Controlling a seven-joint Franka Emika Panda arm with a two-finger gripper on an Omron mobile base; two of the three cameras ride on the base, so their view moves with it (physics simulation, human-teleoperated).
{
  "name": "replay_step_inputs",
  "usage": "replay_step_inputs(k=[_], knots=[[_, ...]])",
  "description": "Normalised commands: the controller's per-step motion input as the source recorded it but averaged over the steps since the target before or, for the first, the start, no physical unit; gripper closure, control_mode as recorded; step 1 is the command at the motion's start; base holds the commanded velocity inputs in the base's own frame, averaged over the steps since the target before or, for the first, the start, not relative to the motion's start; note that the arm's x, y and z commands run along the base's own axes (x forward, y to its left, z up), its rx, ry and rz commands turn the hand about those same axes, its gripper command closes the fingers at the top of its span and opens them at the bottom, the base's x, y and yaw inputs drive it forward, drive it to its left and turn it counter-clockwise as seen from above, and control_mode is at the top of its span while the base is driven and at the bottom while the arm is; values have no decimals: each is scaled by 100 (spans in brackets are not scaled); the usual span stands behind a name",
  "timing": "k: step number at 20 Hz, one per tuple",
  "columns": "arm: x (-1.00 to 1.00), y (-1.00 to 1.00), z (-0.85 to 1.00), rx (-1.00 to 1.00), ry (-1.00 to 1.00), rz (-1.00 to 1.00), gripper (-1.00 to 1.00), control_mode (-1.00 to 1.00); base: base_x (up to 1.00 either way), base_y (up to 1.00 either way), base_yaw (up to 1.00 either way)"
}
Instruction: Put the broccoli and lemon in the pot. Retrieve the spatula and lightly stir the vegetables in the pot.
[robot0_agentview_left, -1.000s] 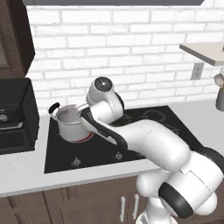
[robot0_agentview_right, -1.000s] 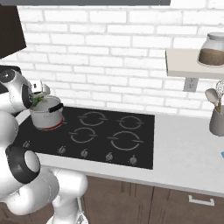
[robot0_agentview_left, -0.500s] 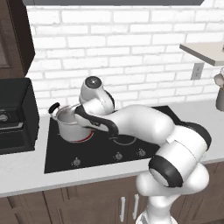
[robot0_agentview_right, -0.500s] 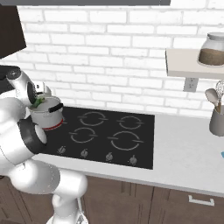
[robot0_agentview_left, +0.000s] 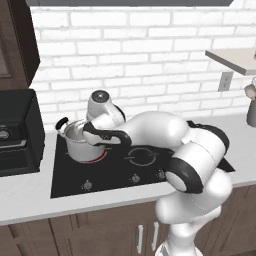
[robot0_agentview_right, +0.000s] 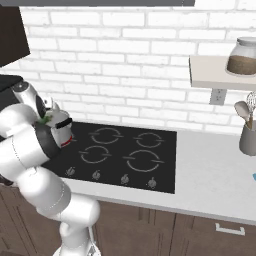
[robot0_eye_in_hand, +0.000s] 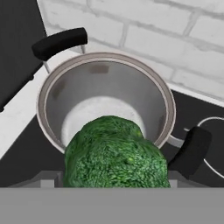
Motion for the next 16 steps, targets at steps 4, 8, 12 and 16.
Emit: replay_step_inputs(k=[4,8,12,16], knots=[[12,0,-29,0,4,0,100,-100,0,0,0],[0,0,-31,0,3,-2,-100,-100,0,0,0],[4,0,-4,0,0,0,-100,-100,0,0,0],[26,0,10,0,0,0,-100,-100,0,0,0]])
